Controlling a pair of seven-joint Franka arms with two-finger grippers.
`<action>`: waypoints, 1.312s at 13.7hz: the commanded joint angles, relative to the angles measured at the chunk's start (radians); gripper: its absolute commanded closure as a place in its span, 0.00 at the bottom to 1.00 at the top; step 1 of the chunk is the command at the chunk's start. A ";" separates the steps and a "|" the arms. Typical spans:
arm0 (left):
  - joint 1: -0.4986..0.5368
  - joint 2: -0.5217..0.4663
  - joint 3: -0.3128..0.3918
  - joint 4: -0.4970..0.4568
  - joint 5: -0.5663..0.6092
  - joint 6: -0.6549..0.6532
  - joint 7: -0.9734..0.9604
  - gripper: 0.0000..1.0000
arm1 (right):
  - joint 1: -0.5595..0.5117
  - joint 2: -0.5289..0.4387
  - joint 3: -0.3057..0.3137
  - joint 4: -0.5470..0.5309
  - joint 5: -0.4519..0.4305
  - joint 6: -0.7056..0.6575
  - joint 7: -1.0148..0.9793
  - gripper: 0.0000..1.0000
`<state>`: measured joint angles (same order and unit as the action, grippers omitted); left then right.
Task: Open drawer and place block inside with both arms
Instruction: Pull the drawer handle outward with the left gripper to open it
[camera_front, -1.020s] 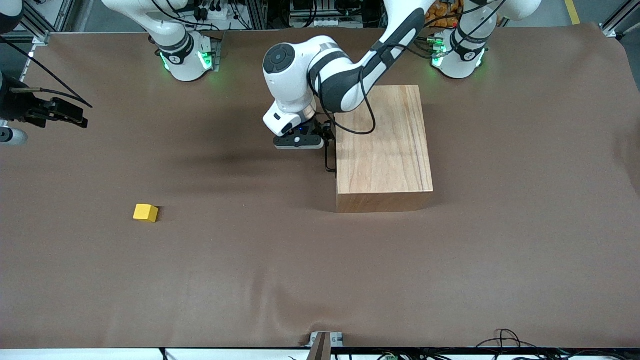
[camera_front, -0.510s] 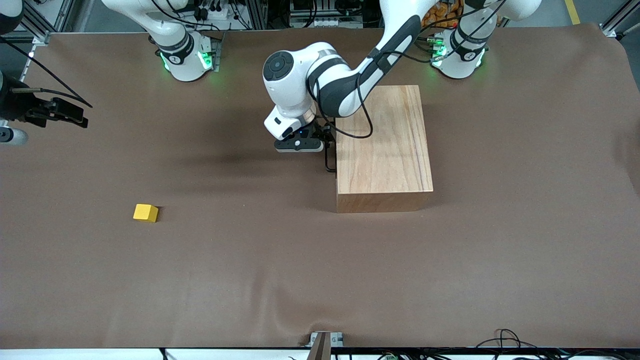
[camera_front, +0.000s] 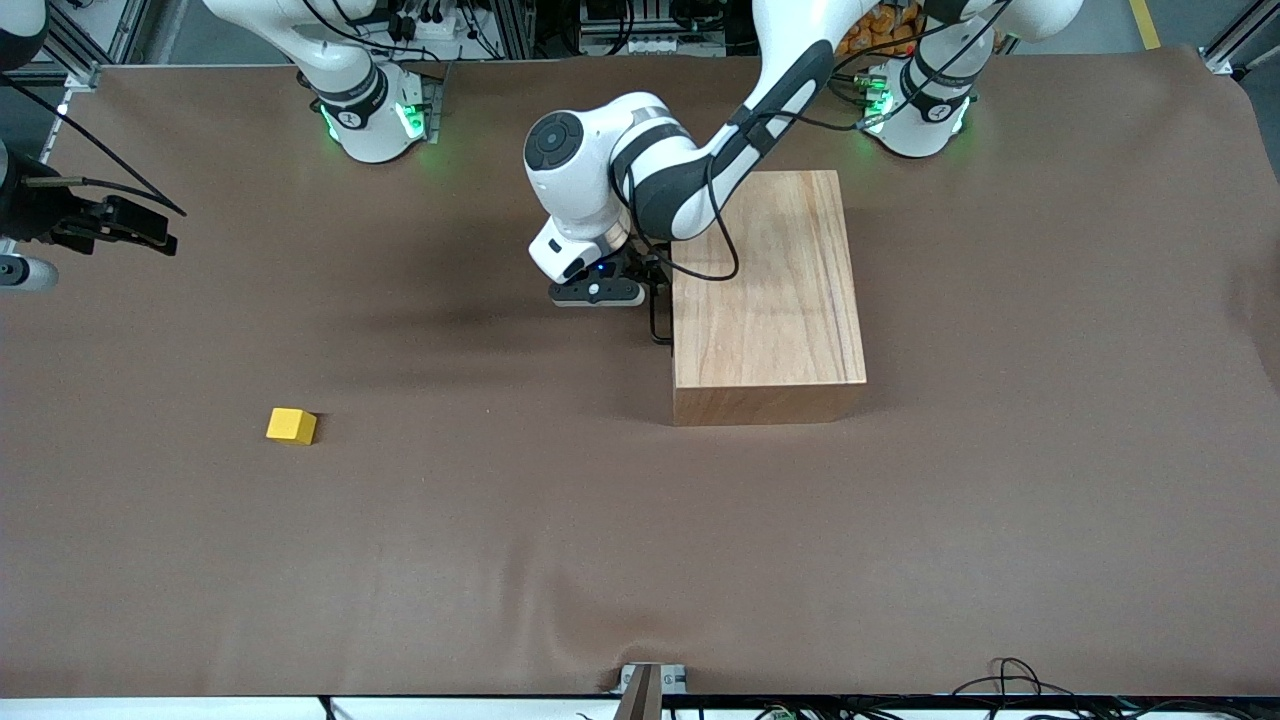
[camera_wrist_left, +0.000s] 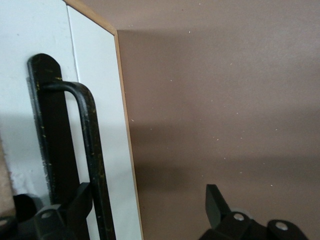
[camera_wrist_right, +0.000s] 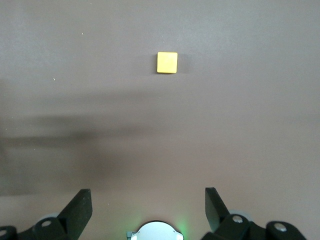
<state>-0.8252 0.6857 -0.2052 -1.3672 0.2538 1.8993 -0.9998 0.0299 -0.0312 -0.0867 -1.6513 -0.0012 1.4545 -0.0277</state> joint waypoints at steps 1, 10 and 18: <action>-0.009 0.008 0.003 0.019 0.018 -0.008 0.004 0.00 | -0.011 -0.013 0.008 -0.021 0.017 0.001 0.009 0.00; -0.031 0.032 -0.005 0.037 -0.033 0.063 -0.046 0.00 | -0.008 -0.007 0.008 -0.024 0.017 0.010 0.009 0.00; -0.072 0.072 -0.003 0.068 -0.064 0.178 -0.138 0.00 | -0.007 -0.007 0.009 -0.024 0.017 0.010 0.009 0.00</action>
<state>-0.8678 0.7137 -0.2074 -1.3583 0.2119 2.0400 -1.1038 0.0301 -0.0310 -0.0850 -1.6680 -0.0012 1.4590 -0.0277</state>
